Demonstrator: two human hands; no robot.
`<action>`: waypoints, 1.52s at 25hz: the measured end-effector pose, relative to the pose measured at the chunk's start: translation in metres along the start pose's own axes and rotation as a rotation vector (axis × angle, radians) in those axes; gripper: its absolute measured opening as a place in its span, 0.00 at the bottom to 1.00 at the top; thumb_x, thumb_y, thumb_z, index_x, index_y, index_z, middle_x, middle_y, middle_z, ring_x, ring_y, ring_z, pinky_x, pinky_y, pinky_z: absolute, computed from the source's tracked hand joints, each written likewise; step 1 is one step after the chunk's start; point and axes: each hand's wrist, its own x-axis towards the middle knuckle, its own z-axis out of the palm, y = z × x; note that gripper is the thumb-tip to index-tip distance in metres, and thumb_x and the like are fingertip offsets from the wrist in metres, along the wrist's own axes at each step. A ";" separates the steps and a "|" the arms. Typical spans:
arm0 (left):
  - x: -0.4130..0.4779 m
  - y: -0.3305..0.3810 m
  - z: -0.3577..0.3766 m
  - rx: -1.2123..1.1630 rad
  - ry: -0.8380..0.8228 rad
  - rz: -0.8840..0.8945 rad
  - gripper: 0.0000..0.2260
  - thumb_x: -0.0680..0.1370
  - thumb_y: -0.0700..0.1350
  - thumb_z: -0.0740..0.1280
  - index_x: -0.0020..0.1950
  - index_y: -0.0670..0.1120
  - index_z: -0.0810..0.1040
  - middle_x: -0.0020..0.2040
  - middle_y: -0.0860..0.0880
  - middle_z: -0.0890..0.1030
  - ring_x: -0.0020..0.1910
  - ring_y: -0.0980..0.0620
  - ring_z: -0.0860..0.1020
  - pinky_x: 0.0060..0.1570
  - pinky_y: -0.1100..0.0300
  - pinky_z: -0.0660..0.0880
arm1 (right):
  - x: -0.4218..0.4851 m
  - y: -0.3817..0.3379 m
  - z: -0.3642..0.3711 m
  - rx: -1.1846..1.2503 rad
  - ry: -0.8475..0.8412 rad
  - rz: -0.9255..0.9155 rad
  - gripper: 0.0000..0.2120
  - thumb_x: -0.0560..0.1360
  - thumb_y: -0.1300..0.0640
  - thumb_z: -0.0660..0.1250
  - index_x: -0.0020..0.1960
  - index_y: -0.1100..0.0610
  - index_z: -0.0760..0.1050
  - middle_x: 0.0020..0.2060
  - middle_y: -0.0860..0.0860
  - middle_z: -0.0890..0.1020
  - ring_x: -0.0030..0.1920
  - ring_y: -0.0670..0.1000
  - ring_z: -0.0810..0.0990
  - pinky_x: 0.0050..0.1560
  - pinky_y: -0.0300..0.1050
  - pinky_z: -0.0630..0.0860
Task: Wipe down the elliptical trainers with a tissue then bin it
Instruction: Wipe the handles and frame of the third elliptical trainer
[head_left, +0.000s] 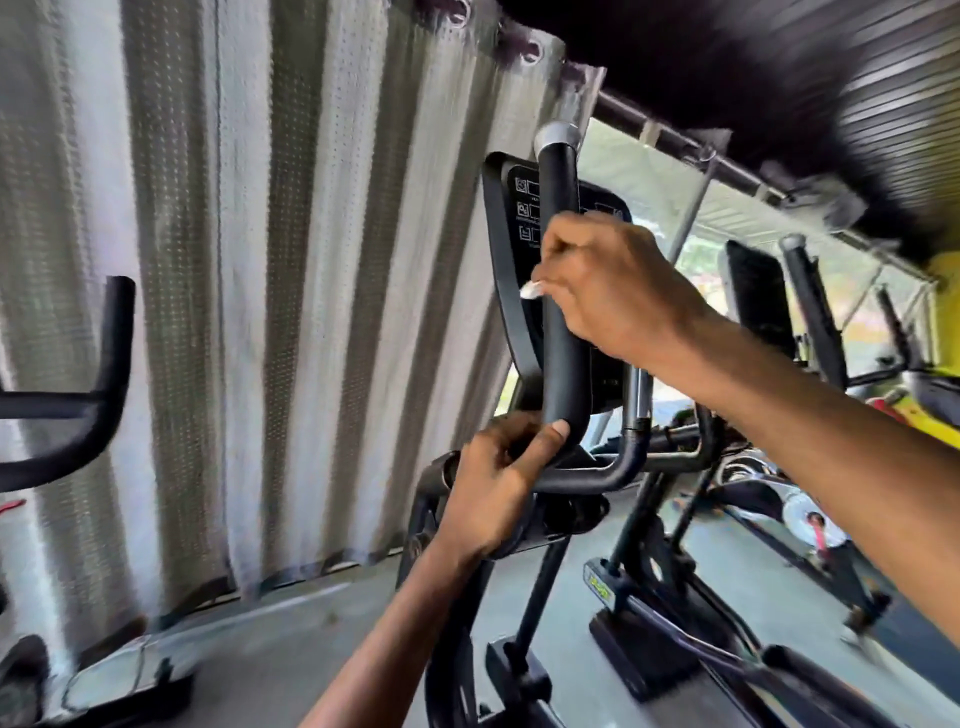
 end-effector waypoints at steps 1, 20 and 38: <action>-0.001 -0.001 0.000 -0.012 -0.008 0.011 0.10 0.83 0.48 0.69 0.42 0.53 0.81 0.35 0.62 0.79 0.39 0.64 0.76 0.42 0.66 0.69 | 0.001 -0.002 0.001 -0.015 -0.008 -0.011 0.04 0.73 0.64 0.74 0.42 0.59 0.87 0.39 0.53 0.80 0.40 0.56 0.80 0.44 0.45 0.78; 0.006 -0.018 -0.026 0.227 -0.098 0.055 0.13 0.72 0.50 0.81 0.53 0.51 0.82 0.43 0.59 0.83 0.43 0.66 0.79 0.43 0.73 0.71 | -0.064 -0.068 0.005 -0.152 -0.256 0.056 0.07 0.70 0.69 0.74 0.47 0.63 0.84 0.45 0.53 0.78 0.46 0.52 0.73 0.40 0.46 0.77; 0.023 -0.060 -0.051 0.189 -0.253 -0.004 0.22 0.73 0.47 0.81 0.65 0.50 0.81 0.54 0.57 0.84 0.52 0.69 0.80 0.51 0.77 0.71 | -0.088 -0.116 0.007 -0.216 -0.235 0.256 0.10 0.74 0.71 0.69 0.54 0.66 0.83 0.51 0.56 0.82 0.49 0.57 0.78 0.49 0.47 0.79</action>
